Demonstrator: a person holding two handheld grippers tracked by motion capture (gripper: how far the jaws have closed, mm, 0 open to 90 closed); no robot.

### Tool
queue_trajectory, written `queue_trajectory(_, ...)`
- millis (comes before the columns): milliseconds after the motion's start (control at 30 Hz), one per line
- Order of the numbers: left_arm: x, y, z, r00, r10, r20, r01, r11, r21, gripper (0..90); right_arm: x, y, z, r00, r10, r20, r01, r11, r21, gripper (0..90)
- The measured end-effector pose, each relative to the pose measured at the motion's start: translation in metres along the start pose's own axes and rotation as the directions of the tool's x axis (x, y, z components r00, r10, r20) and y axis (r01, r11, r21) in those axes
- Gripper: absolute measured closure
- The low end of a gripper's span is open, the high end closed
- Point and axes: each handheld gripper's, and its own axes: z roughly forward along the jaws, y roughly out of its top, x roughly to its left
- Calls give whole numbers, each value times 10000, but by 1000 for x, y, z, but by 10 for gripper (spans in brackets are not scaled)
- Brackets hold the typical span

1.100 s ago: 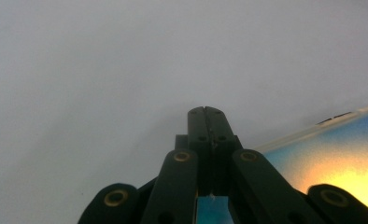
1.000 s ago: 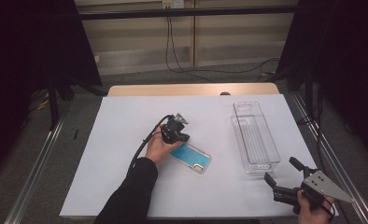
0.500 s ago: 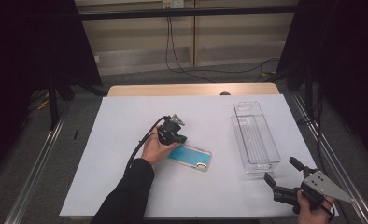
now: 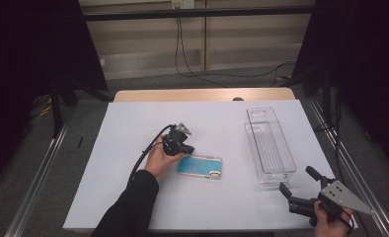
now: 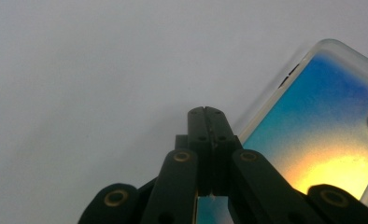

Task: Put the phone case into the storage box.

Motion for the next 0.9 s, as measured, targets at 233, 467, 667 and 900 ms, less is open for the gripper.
queue_trajectory(233, -1, -7, -4, 10000, -71, 33, 71, 9999, -124, 900, 0, 0, 0, 10000, -17, 34, 17, 10000, 2, 0)
queue_trajectory(467, -4, -11, -7, 9999, -130, -25, 129, 9997, -184, 900, 0, 1, 1, 9999, -135, 86, 136, 9999, -45, 0)
queue_trajectory(667, -6, -14, -8, 9999, -122, 41, 123, 9997, -231, 900, 0, 1, 2, 9995, -267, 193, 268, 9996, -14, 0)
queue_trajectory(900, -10, -18, -11, 10000, -38, -54, 37, 9998, -182, 900, 2, 2, 4, 9986, -444, 290, 443, 9990, 58, 0)
